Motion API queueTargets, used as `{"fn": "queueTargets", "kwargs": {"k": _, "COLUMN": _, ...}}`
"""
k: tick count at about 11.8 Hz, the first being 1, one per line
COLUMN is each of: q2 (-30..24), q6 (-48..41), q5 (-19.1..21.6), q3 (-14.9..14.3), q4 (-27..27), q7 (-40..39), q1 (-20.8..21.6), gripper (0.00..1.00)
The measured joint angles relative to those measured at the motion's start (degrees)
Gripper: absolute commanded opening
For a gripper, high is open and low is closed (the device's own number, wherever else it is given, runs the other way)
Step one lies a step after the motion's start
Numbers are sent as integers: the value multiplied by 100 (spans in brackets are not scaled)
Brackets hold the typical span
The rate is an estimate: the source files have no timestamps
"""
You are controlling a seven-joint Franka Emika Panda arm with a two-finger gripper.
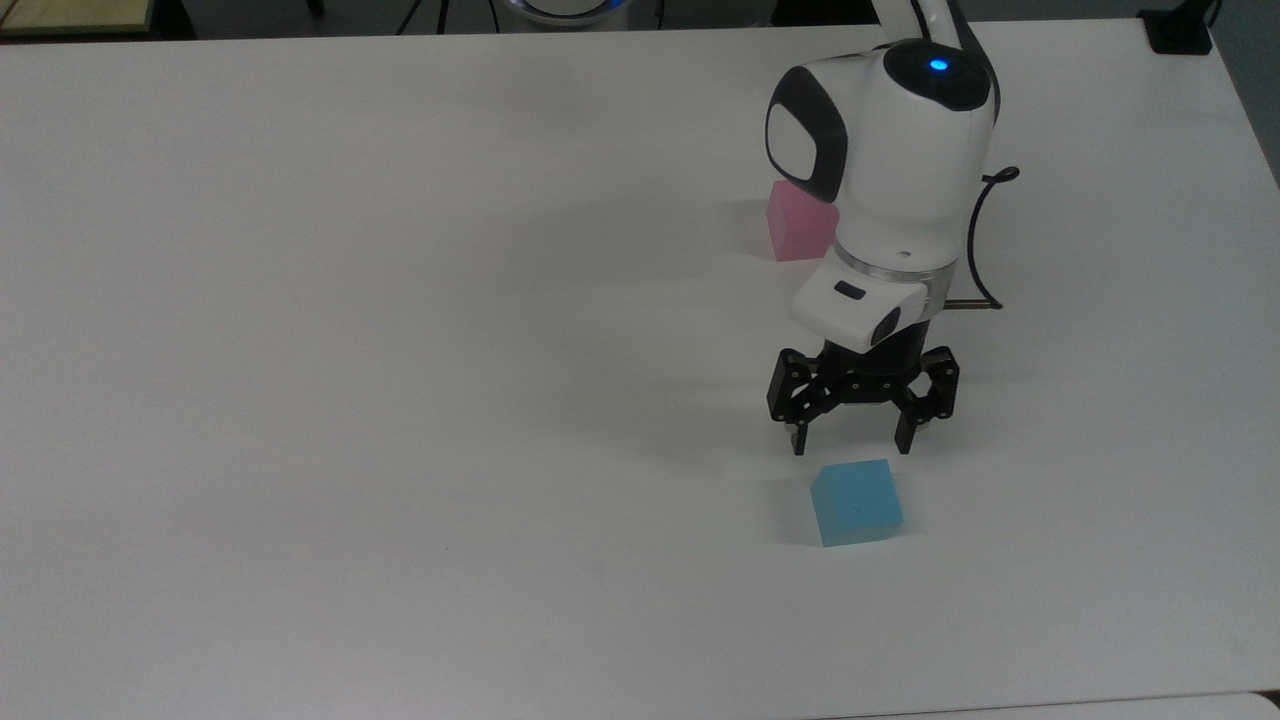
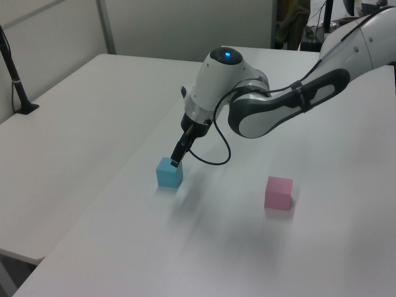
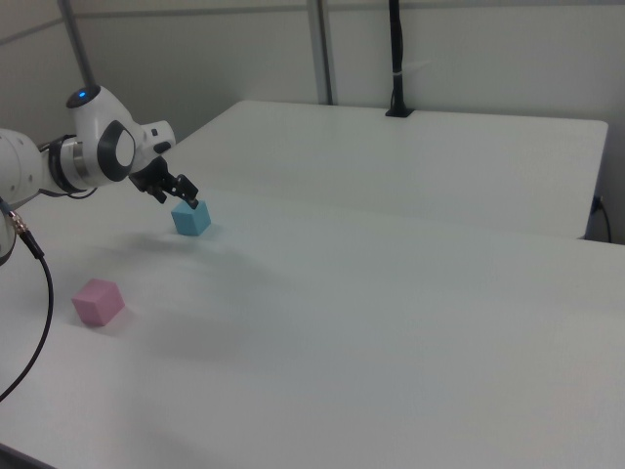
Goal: Put blue cube on pink cube
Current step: 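Lower the gripper around the light-blue cube and close it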
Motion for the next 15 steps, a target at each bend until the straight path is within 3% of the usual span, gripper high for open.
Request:
{"fn": "queueTargets", "kwargs": {"k": 3, "q2": 109, "q6": 25, "q5": -1, "q3": -88, "q4": 211, "q7": 103, "q1": 109, "gripper": 100}}
{"fn": "queueTargets", "kwargs": {"k": 7, "q2": 531, "q6": 595, "q5": -1, "q3": -473, "q4": 268, "q7": 203, "q1": 197, "gripper": 100}}
{"fn": "queueTargets", "kwargs": {"k": 15, "q2": 607, "q6": 648, "q5": -1, "q3": -494, "q4": 346, "q7": 245, "q1": 326, "gripper": 100}}
